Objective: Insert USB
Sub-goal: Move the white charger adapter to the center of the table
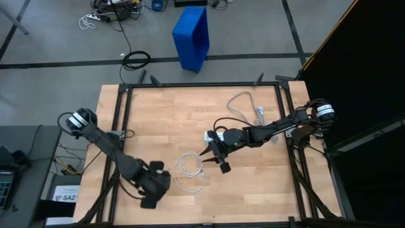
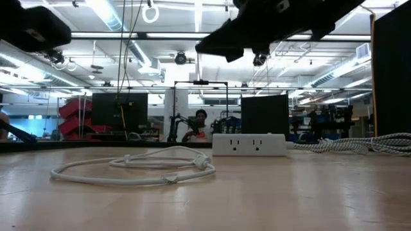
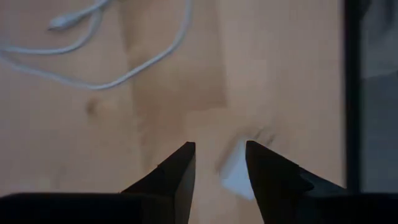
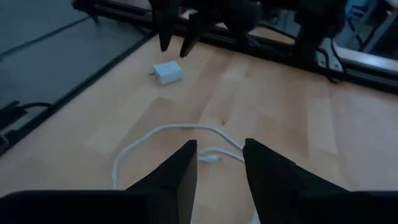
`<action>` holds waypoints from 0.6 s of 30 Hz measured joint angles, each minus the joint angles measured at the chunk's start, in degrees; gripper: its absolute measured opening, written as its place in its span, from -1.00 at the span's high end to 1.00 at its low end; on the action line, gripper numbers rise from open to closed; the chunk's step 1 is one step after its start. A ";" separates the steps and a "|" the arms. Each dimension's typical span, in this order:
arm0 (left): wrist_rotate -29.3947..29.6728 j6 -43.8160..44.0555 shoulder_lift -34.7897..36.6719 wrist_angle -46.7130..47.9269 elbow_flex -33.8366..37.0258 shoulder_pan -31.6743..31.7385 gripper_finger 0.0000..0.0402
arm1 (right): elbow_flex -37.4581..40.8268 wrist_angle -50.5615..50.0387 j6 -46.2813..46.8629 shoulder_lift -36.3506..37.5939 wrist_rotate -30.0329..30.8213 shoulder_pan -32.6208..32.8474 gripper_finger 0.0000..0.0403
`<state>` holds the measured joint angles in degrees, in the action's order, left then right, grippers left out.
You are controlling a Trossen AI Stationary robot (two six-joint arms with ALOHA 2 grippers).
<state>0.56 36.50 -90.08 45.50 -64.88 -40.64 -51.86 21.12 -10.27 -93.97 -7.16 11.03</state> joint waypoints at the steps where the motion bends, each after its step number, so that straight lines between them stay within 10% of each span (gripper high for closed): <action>1: -0.28 0.57 -0.90 0.04 -0.54 -0.38 0.23 | 0.00 0.44 -0.26 0.00 -0.02 0.45 0.47; 18: -2.41 1.34 -11.44 4.65 -1.21 -9.39 -0.40 | 0.00 1.82 -0.48 0.00 0.04 2.27 0.48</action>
<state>-1.85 37.84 -101.53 50.15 -66.09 -50.03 -51.86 22.94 -10.75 -93.97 -7.11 13.30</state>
